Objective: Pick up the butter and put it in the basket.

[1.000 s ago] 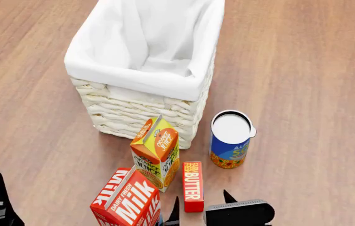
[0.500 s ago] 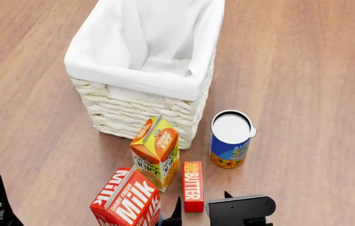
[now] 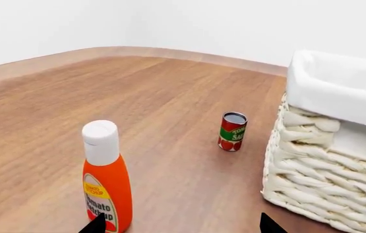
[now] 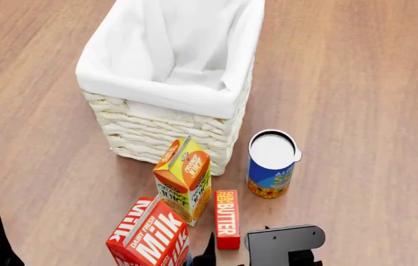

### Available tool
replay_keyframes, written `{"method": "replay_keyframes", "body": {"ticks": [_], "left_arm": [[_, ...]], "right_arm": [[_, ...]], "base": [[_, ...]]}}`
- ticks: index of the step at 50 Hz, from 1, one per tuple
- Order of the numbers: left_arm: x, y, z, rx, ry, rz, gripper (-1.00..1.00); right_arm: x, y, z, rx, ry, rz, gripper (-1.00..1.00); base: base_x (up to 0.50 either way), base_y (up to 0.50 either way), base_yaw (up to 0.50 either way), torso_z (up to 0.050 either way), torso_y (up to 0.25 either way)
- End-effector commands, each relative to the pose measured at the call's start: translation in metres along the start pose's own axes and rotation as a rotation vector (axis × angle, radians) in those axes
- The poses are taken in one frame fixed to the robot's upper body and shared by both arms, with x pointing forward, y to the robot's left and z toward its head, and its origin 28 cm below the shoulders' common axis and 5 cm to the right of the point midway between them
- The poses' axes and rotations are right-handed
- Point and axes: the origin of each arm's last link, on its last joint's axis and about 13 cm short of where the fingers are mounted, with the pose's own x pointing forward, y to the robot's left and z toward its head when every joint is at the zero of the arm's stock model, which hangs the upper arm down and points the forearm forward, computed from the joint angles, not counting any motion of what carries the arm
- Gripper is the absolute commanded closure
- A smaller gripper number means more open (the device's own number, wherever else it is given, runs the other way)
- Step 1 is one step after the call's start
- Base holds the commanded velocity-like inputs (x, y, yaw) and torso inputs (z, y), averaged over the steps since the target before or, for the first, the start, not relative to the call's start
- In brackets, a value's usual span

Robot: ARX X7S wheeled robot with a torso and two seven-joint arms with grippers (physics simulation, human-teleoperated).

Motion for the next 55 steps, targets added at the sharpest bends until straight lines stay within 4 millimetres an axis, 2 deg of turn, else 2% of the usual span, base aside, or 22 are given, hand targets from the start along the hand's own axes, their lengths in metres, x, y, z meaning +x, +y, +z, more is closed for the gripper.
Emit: {"method": "replay_keyframes", "body": {"ticks": [1,55], "left_arm": [[-0.001,0.000,0.001,-0.006,0.000,-0.001,-1.00],[-0.006,0.000,0.008,-0.026,-0.003,0.005,-1.00]], "right_arm": [[0.003,-0.003,0.002,0.001,0.022,-0.003,-1.00],[0.014,-0.003,0.002,0.001,0.037,0.027,-1.00]], "base": [[0.00,0.00,0.00,0.000,0.000],[0.00,0.00,0.00,0.000,0.000]]}}
